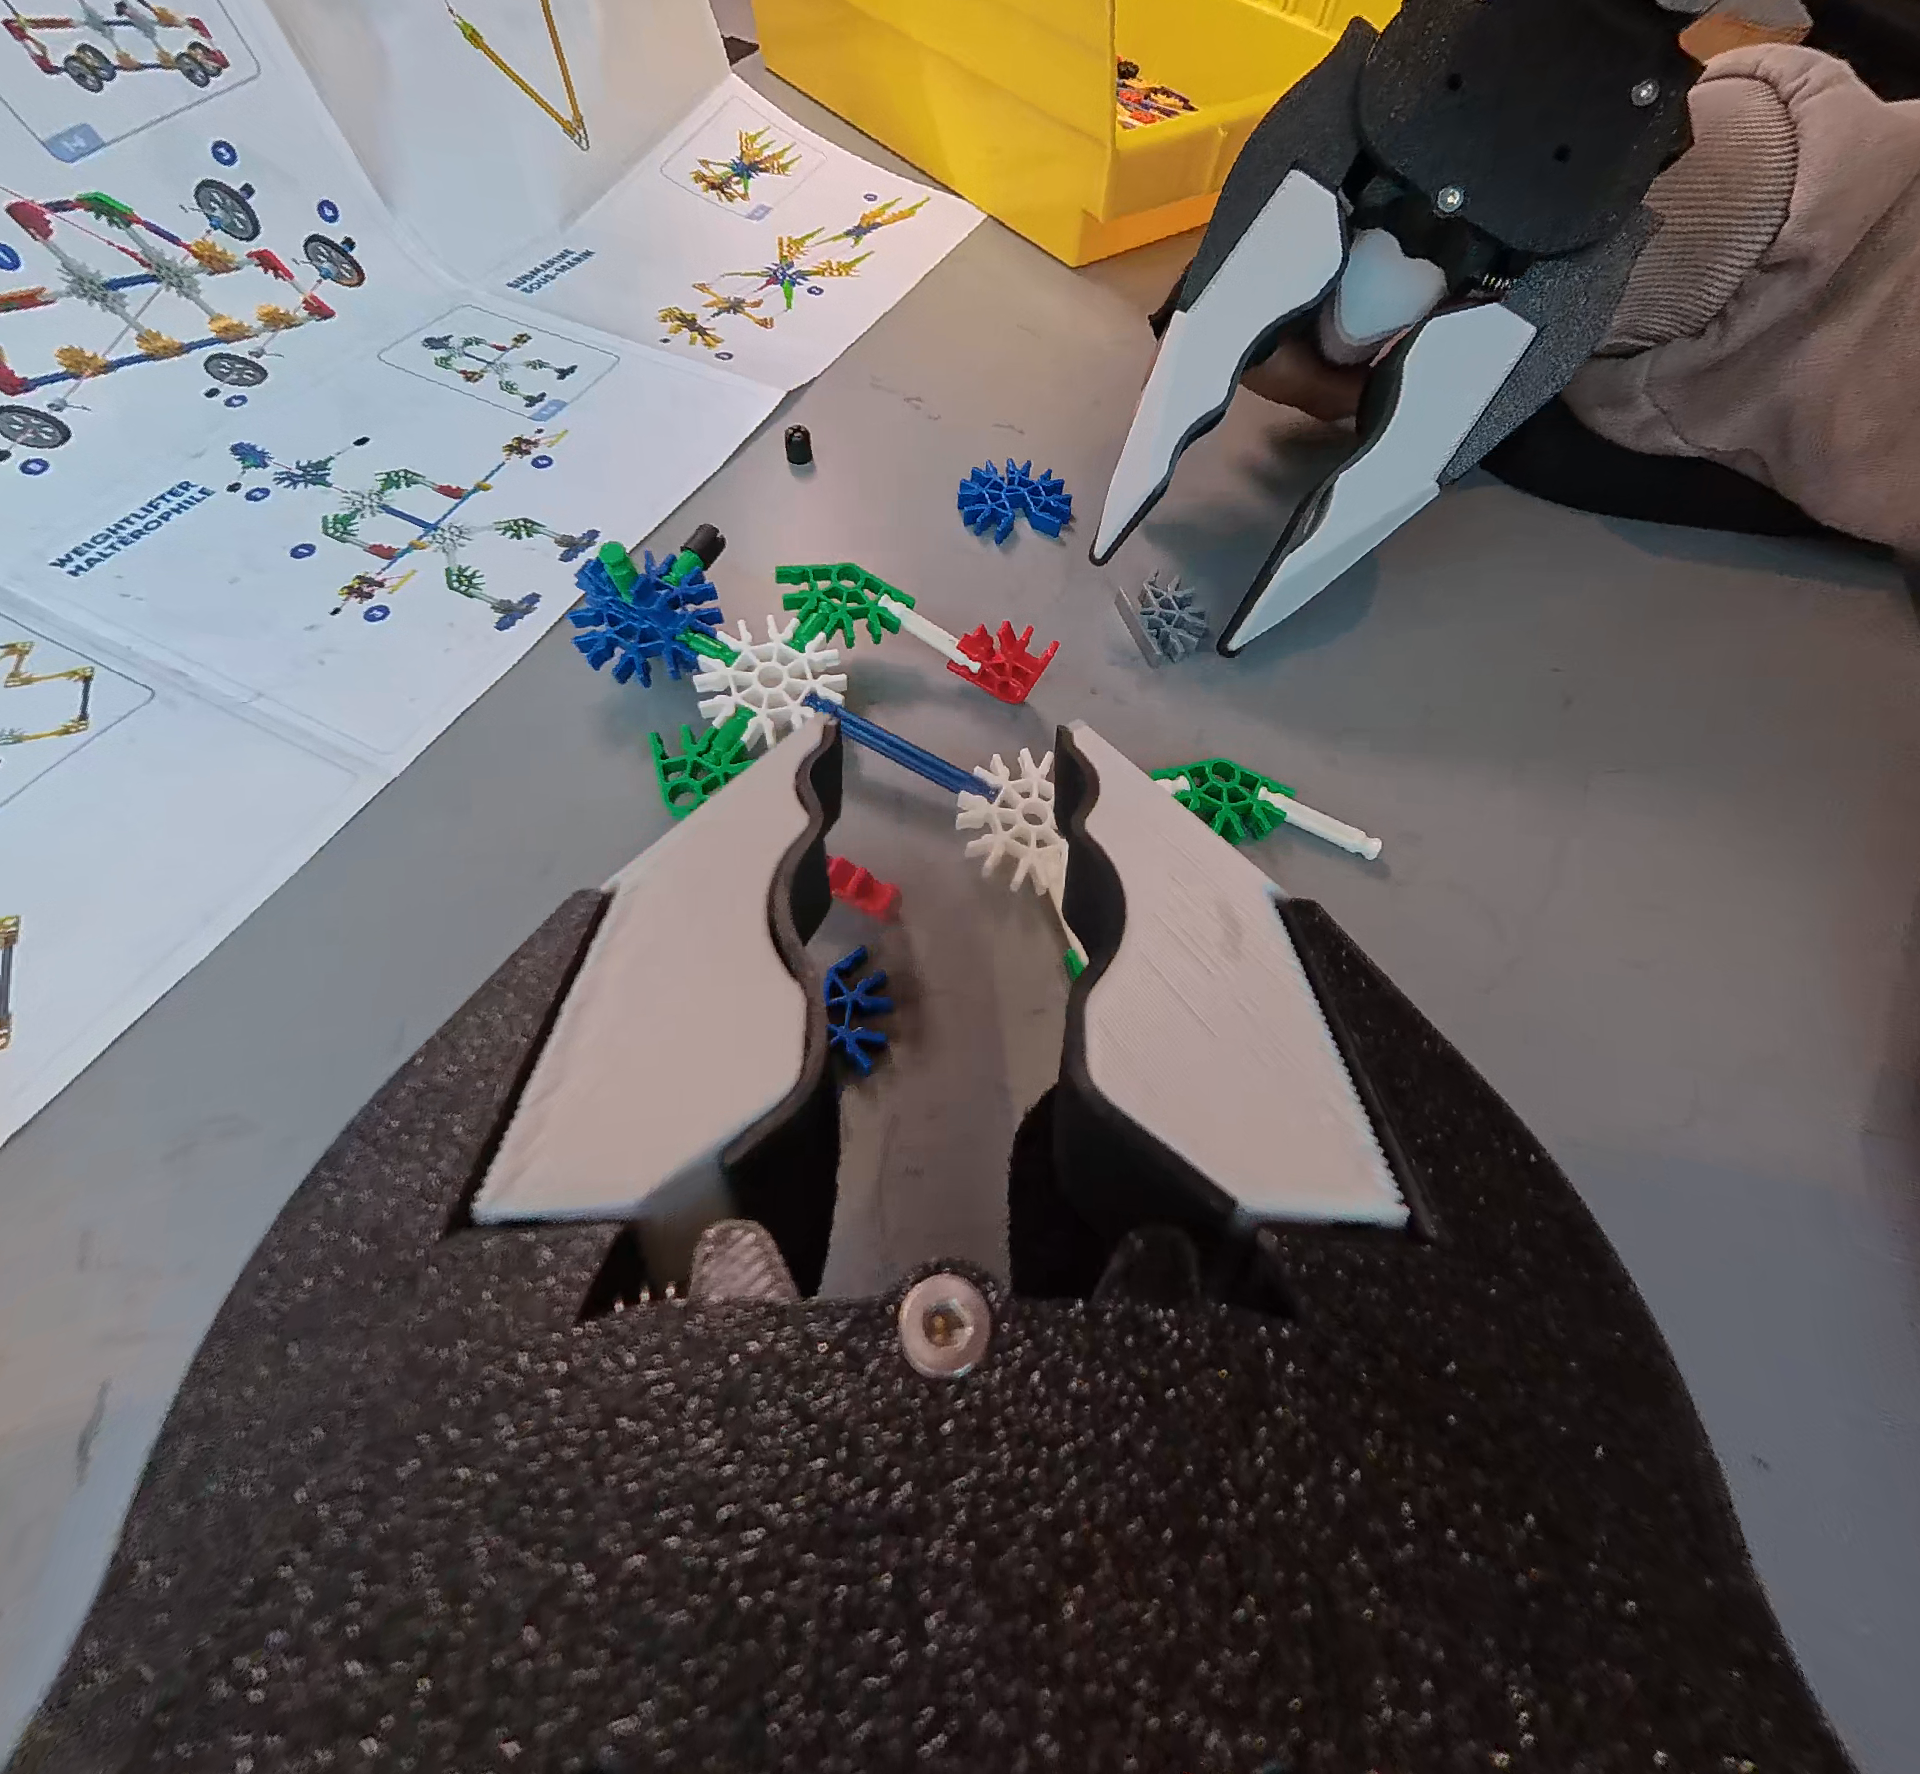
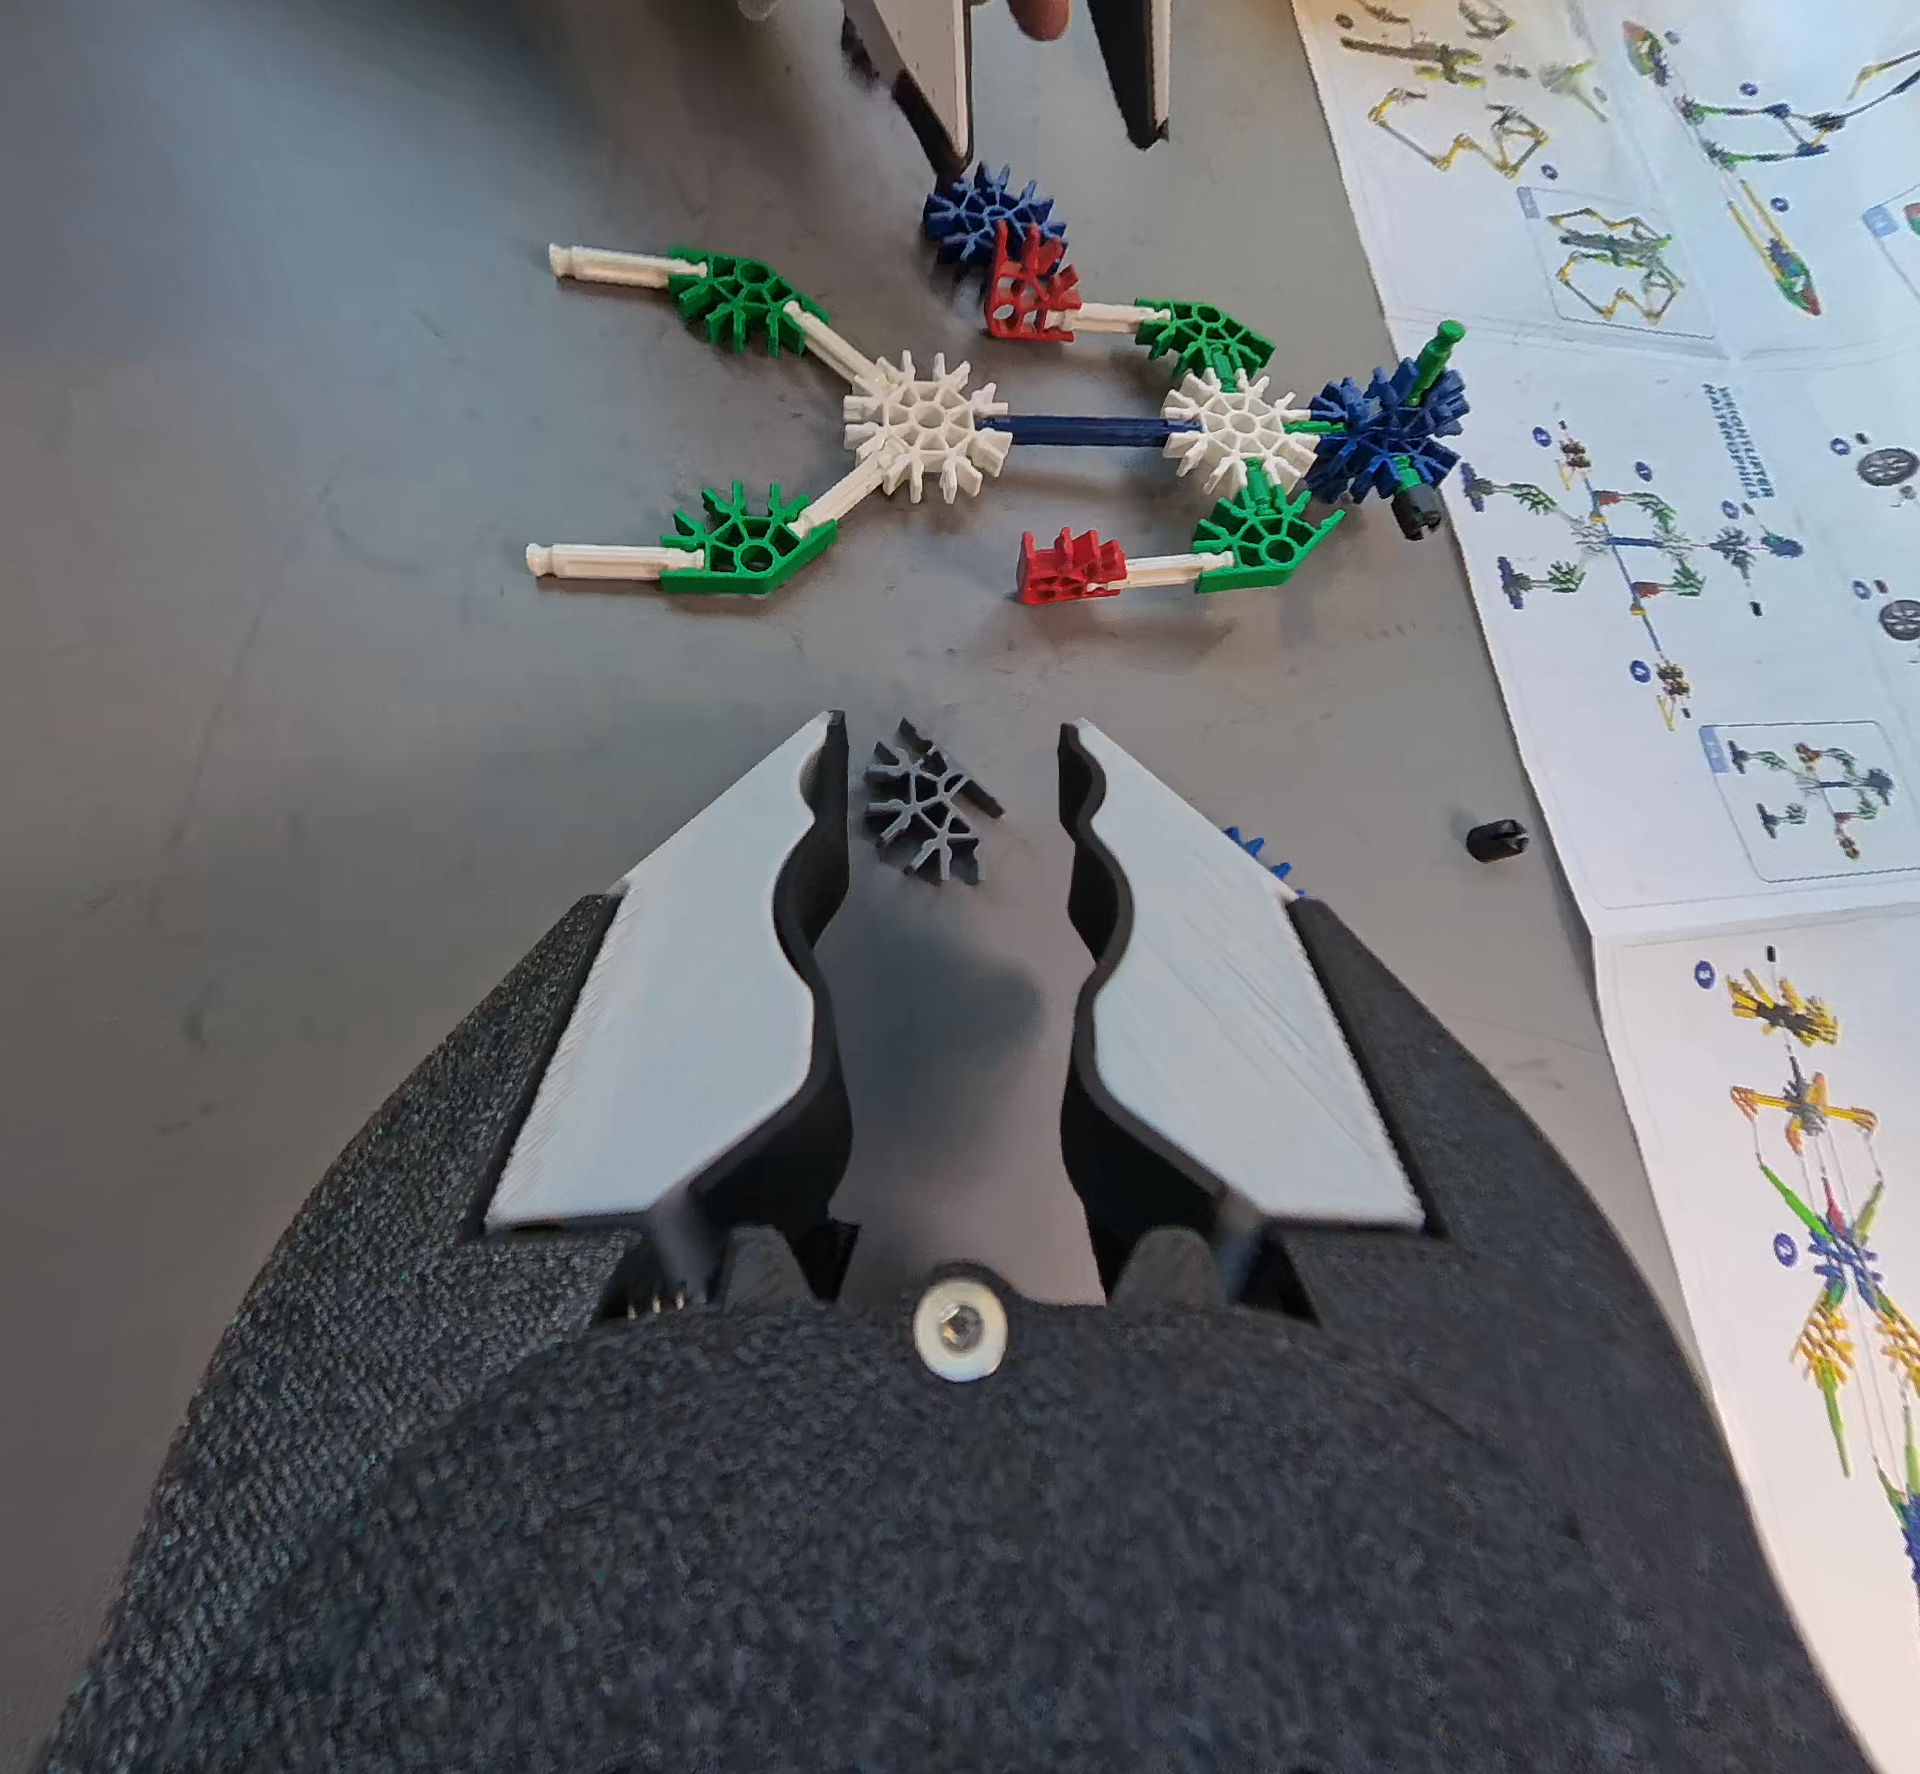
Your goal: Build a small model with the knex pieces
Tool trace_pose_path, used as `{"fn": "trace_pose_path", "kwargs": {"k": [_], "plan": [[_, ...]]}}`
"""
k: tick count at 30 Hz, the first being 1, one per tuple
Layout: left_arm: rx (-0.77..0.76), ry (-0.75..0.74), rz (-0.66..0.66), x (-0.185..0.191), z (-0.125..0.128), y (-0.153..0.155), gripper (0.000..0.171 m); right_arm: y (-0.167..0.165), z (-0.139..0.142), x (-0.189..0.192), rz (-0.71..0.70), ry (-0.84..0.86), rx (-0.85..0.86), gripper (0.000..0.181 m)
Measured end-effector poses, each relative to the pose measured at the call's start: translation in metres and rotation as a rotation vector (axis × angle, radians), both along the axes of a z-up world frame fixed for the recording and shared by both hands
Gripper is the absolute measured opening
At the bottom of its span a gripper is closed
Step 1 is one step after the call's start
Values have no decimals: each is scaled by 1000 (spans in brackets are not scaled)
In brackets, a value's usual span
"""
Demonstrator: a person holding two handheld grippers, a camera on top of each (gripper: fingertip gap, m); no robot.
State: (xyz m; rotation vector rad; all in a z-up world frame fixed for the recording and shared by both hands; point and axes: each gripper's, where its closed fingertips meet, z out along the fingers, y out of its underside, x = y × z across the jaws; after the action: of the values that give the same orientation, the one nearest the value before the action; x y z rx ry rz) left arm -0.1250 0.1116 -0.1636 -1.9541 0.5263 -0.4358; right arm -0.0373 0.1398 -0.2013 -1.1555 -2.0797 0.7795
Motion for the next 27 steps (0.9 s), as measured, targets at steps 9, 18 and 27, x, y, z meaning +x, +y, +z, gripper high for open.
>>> {"fn": "trace_pose_path", "kwargs": {"k": [9,18,27], "plan": [[-12,-16,-15,0,-2,-1,41,44,21,-11,-213,136,38,39],[-21,-21,0,-6,-3,0,41,80,11,-4,-388,76,21,44],[-39,3,-17,-1,-10,0,41,76,-6,1,-391,-35,-17,46]]}}
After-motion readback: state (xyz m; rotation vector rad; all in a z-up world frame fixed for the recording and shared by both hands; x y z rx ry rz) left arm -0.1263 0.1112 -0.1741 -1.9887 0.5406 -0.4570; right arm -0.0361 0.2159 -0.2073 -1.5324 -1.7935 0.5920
